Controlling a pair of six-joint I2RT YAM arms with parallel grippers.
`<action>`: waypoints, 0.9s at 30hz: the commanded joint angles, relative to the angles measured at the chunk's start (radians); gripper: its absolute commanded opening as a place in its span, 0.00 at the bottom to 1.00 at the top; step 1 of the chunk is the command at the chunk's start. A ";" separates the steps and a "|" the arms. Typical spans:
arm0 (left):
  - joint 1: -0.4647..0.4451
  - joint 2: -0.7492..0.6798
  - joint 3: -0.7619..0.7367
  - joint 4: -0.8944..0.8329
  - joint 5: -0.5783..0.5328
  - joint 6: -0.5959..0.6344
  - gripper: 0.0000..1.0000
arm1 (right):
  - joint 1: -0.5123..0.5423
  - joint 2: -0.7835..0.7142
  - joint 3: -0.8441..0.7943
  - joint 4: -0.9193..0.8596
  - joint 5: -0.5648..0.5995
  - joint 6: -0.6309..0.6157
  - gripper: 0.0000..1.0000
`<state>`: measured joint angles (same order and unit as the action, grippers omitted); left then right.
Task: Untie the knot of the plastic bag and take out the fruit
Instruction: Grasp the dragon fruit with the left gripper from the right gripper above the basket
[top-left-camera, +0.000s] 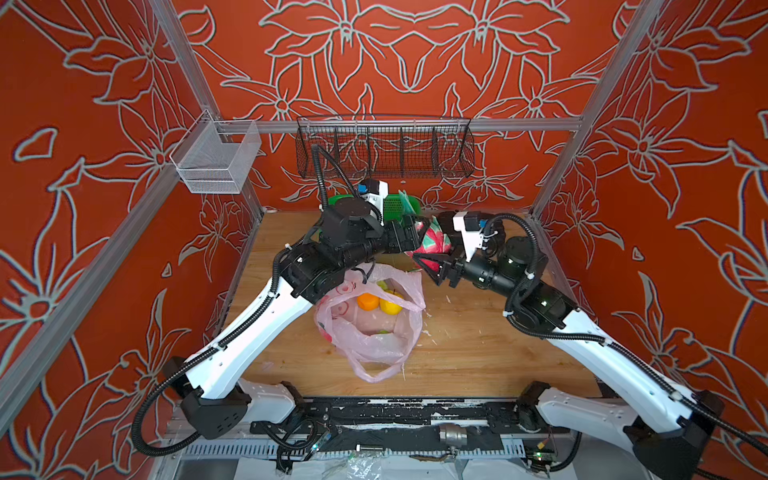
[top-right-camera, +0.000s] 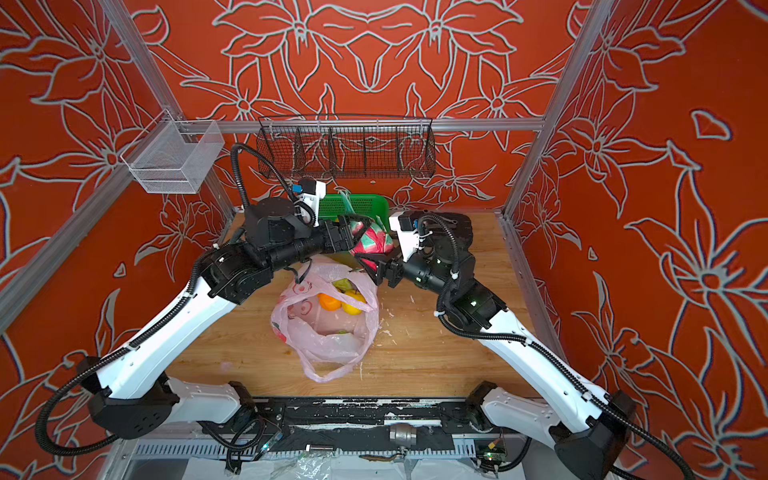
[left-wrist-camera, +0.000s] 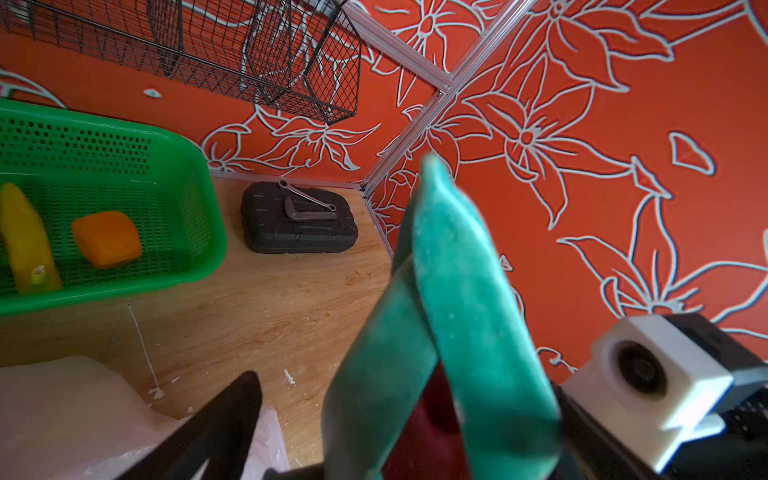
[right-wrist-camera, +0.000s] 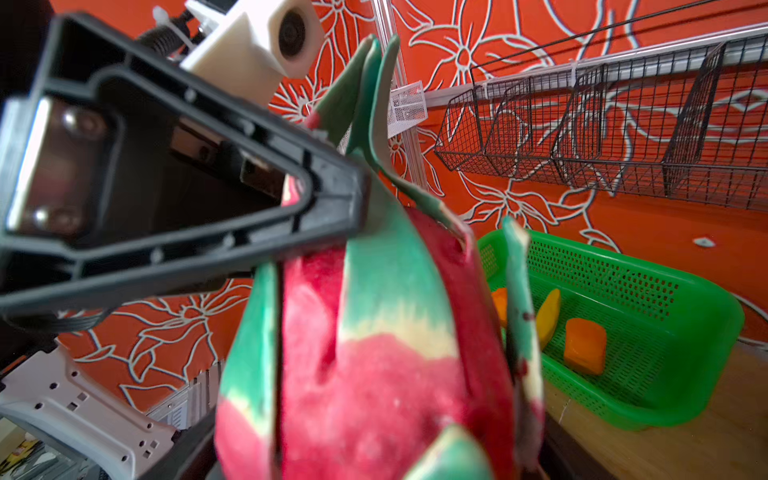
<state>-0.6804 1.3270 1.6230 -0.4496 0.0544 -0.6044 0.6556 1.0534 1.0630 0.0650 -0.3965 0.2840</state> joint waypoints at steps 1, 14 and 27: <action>0.033 -0.061 -0.015 -0.067 -0.027 0.005 0.97 | 0.002 -0.064 0.010 0.122 0.025 -0.028 0.50; 0.028 0.005 -0.162 0.193 0.279 -0.210 0.97 | 0.002 -0.028 0.022 0.208 0.021 0.024 0.50; -0.013 0.049 -0.126 0.170 0.288 -0.215 0.96 | 0.003 0.005 0.018 0.219 -0.002 0.031 0.50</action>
<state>-0.6884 1.3815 1.4937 -0.2394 0.3611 -0.8307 0.6563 1.0683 1.0534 0.1474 -0.3759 0.3046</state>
